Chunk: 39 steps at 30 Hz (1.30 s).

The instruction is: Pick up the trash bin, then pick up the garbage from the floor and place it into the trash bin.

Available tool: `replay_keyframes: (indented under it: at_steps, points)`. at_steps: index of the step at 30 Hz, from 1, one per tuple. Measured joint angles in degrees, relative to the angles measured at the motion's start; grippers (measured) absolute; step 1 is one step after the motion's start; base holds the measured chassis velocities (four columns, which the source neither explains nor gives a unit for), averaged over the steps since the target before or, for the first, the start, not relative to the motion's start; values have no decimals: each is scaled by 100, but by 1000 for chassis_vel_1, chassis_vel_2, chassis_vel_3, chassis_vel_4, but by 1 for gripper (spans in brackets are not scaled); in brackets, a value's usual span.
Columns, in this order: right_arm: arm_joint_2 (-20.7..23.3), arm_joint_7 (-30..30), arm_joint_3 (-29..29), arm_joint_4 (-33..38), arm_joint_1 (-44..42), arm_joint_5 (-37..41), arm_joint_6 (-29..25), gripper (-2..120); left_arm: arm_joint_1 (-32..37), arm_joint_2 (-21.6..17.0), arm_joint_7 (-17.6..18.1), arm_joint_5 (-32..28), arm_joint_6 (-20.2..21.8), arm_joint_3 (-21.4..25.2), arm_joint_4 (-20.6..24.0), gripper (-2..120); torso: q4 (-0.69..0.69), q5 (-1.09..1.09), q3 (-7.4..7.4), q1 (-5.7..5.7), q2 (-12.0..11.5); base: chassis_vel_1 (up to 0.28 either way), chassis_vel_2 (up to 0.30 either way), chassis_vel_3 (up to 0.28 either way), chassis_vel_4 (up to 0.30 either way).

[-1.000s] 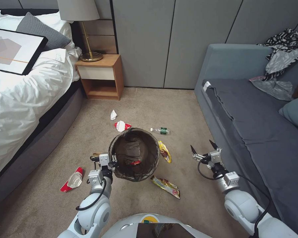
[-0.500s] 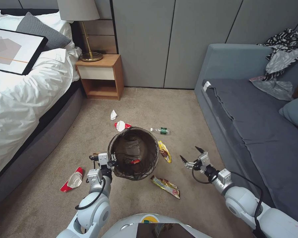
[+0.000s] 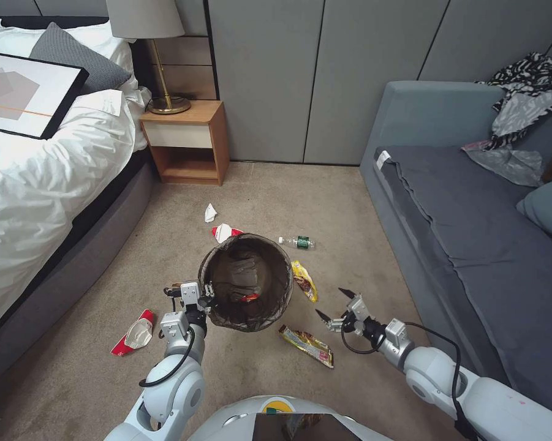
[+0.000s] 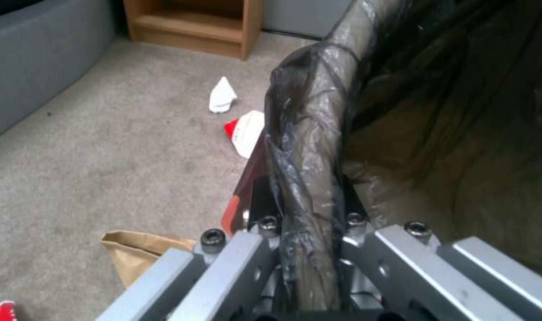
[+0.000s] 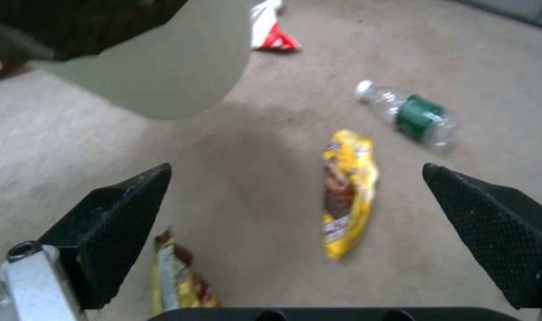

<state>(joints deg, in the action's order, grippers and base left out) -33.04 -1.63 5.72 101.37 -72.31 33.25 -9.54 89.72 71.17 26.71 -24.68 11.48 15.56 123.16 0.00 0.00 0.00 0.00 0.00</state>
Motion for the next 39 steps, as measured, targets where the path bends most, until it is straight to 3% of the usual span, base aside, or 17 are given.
replay_keyframes:
  at_steps: [5, 16, 39]
  points:
    - [-22, -275, 653, -316, 606, 92, -47, 100, 3, 50, -3, 16, 0, 3, -16, 2, 0, -1, 0, 0, 0, 0, 0, 0, 0]
    - [-137, -768, 1468, -777, 1240, 261, -25, 100, -25, 125, -7, 47, -4, -30, -65, 2, 0, -1, 0, 0, 0, 0, 0, 0, 0]
    - [-448, -751, 1727, -1191, 1309, 305, 224, 100, -55, 176, -9, 65, -16, -53, -86, 2, 0, -1, 0, 0, 0, 0, 0, 0, 0]
